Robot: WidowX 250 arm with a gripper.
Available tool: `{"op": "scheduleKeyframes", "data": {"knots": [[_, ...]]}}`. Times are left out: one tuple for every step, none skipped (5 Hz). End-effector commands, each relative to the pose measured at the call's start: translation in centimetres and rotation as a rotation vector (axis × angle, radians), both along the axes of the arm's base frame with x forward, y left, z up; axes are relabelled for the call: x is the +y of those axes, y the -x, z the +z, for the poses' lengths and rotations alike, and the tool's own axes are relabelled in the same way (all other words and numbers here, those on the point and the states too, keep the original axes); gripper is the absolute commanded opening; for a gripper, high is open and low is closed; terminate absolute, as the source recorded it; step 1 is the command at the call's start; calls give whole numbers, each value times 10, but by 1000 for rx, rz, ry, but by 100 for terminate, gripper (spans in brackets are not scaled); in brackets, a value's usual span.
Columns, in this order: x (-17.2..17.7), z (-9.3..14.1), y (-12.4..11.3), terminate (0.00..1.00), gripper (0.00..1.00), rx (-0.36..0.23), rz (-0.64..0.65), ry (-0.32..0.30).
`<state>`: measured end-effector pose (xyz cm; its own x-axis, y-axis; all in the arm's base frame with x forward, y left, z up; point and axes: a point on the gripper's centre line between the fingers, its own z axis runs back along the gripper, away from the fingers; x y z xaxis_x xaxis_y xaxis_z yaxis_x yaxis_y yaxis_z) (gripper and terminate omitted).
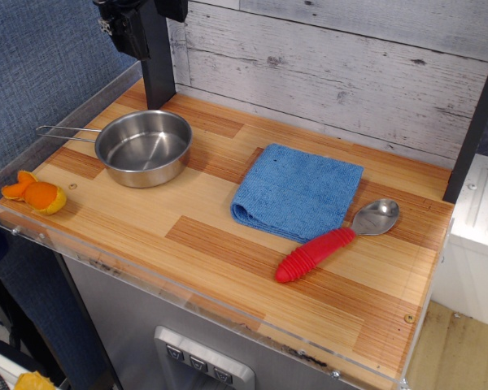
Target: Put the fish into the blue cloth
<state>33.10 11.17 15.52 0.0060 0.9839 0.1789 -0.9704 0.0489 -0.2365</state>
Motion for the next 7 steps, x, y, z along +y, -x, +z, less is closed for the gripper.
{"op": "scheduleKeyframes", "data": {"knots": [[0, 0, 0, 0, 100, 0, 0, 0], [15, -8, 20, 0, 100, 13, 41, 2], [28, -16, 38, 0, 100, 3, 90, -5], [40, -27, 57, 0, 100, 16, 112, 4], [49, -39, 74, 0, 100, 61, 99, -41], [56, -55, 82, 0, 100, 104, 83, -81], [64, -66, 87, 0, 100, 122, 89, -85]]}}
